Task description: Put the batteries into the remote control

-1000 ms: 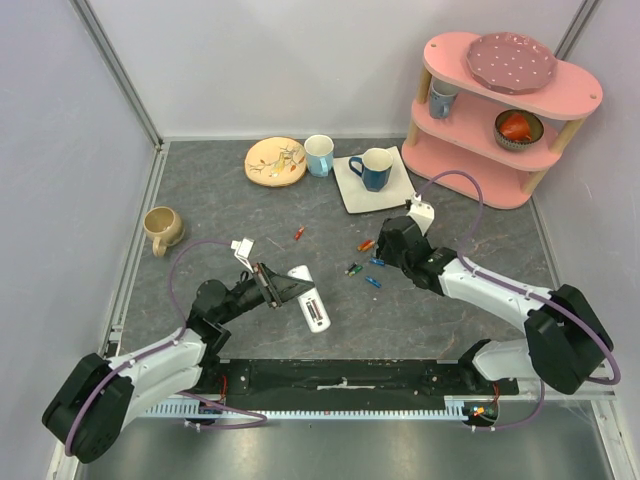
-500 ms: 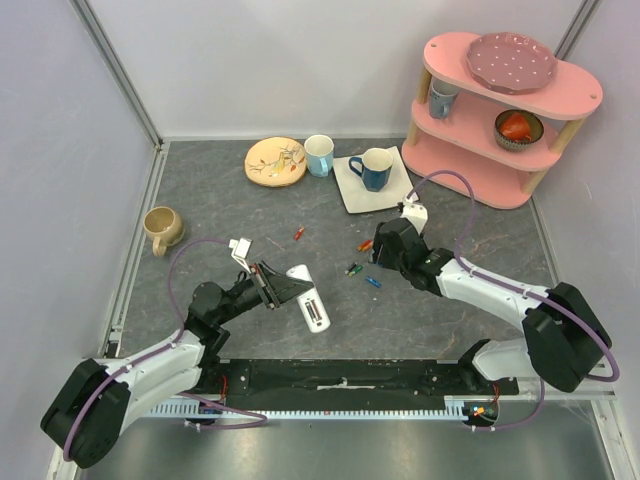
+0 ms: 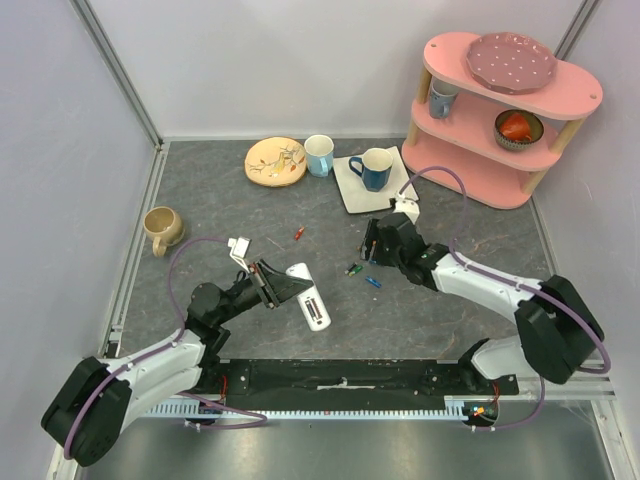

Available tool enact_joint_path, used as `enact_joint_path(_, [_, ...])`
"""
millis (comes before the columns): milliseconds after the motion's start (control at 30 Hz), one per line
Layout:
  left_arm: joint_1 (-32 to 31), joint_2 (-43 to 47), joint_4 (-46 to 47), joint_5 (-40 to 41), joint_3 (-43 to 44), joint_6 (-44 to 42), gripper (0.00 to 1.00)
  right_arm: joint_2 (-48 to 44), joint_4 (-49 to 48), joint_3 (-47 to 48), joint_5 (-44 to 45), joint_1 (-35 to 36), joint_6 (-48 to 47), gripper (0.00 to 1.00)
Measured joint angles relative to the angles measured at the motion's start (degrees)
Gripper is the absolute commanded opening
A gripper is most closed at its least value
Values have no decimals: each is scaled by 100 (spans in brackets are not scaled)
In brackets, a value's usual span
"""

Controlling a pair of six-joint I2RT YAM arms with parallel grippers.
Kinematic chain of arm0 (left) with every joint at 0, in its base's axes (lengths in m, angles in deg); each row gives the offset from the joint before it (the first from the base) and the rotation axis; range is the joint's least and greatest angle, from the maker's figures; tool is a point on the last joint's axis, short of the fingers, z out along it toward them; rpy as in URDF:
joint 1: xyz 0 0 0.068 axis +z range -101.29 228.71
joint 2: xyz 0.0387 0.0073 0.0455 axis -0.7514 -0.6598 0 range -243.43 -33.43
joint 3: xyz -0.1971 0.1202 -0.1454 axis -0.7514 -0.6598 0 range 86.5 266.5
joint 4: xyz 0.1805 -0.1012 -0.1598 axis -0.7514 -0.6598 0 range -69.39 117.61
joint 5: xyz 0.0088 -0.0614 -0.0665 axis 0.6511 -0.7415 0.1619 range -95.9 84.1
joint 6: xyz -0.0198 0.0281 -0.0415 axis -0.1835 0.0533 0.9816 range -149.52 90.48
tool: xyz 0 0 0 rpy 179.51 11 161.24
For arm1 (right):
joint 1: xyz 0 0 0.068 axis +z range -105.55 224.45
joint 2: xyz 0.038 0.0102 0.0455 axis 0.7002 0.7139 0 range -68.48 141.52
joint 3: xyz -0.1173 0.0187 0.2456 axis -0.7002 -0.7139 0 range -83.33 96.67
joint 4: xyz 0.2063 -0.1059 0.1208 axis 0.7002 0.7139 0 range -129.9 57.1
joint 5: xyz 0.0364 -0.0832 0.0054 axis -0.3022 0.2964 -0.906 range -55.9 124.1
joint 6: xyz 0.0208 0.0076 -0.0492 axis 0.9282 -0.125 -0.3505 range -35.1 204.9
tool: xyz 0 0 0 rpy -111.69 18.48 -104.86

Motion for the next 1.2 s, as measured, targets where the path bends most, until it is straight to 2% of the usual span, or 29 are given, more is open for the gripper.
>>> enact_joint_path(300, [0,234,-184,66,0,0,2,699,490,374,236,4,133,77])
enact_joint_path(500, [0,284,-345,151,0,0,2,992,697,538,505,31,411,71])
enact_joint_path(1200, [0,284,-503,254,0,2,2,1779,953,879,837,92,697,69])
